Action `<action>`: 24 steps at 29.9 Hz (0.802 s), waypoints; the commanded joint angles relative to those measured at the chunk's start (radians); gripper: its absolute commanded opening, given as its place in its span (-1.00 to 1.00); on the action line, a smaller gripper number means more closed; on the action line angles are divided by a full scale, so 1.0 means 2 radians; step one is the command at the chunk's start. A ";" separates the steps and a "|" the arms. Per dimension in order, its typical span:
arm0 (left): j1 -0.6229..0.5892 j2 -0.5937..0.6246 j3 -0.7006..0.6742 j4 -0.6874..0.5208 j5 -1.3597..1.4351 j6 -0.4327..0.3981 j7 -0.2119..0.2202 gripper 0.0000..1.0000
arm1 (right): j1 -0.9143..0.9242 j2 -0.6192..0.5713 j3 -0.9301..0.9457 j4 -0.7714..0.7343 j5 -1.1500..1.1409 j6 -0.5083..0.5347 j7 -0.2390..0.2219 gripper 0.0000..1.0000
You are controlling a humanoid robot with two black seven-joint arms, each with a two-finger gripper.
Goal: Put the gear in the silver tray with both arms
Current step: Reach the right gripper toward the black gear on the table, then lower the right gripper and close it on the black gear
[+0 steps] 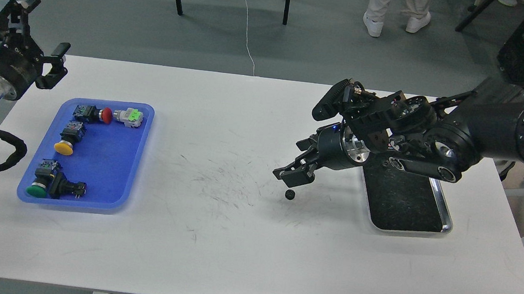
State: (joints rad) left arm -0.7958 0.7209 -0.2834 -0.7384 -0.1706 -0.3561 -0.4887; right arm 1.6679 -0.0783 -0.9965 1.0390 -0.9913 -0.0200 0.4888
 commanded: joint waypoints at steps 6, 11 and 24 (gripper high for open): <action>0.014 -0.013 -0.009 0.001 -0.011 -0.014 0.000 0.97 | -0.003 0.038 -0.055 -0.012 -0.016 -0.002 0.000 0.78; 0.017 -0.015 -0.020 0.002 -0.017 -0.024 0.000 0.97 | -0.006 0.039 -0.062 -0.017 -0.017 -0.002 0.000 0.69; 0.017 -0.015 -0.022 0.006 -0.021 -0.022 0.000 0.97 | -0.046 0.039 -0.080 -0.055 -0.011 -0.008 0.000 0.54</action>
State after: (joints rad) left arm -0.7594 0.6905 -0.3282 -0.7313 -0.2130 -0.3993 -0.4887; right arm 1.5812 0.0000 -1.1624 0.9307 -1.0148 -0.0323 0.4887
